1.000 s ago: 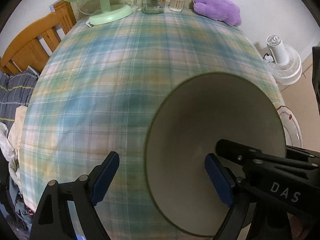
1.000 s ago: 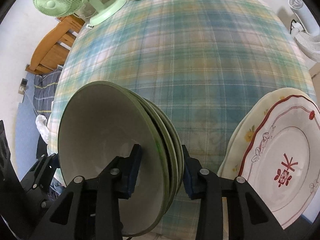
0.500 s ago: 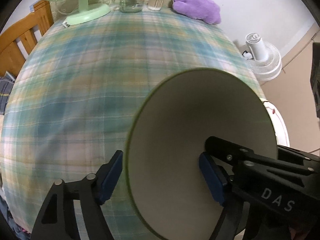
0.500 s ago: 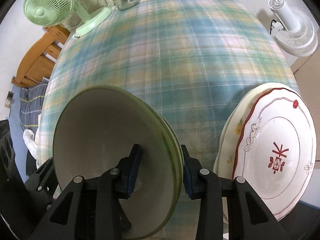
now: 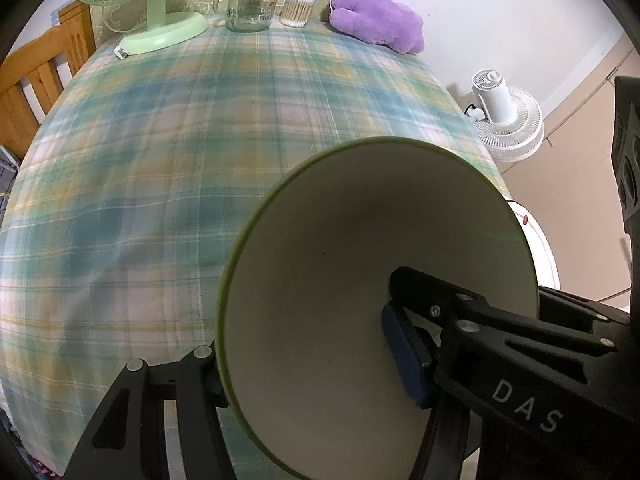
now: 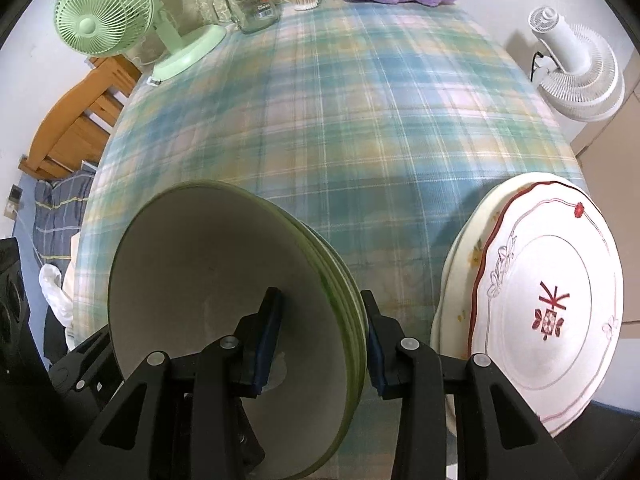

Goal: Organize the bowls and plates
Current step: 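Lift the nested bowls with both grippers and carry them over the plate stack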

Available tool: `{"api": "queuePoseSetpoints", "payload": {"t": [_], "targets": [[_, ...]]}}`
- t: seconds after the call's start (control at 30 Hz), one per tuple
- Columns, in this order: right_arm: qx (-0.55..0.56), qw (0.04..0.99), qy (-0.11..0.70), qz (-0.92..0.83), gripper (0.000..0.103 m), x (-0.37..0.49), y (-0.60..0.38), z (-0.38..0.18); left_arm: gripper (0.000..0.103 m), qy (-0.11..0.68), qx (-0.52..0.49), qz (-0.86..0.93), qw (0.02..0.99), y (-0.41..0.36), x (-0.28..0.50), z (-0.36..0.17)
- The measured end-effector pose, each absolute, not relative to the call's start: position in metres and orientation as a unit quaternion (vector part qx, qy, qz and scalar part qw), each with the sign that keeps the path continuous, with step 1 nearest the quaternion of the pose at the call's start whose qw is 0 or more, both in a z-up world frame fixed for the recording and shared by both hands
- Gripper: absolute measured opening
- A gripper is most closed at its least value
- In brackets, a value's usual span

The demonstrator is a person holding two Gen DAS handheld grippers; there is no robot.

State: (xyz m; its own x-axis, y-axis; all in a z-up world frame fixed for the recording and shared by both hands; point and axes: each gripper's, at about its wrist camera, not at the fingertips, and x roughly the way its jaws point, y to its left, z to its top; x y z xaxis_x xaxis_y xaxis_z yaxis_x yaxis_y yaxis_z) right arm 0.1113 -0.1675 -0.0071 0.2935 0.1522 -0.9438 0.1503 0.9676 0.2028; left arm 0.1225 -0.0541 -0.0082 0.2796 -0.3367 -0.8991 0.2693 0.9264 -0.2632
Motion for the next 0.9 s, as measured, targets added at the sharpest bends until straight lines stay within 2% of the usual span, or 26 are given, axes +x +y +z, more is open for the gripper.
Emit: {"api": "queuePoseSetpoints", "payload": {"t": [0.43, 0.9], "targets": [[0.139, 0.801, 0.581, -0.019, 0.041, 0.094, -0.160, 0.031, 0.062, 0.558, -0.024, -0.206, 0.804, -0.046, 0.109, 0.026], [0.156, 0.817, 0.556, -0.003, 0.041, 0.079, -0.202, 0.052, 0.062, 0.531, -0.002, -0.192, 0.825, -0.093, 0.100, 0.050]]}}
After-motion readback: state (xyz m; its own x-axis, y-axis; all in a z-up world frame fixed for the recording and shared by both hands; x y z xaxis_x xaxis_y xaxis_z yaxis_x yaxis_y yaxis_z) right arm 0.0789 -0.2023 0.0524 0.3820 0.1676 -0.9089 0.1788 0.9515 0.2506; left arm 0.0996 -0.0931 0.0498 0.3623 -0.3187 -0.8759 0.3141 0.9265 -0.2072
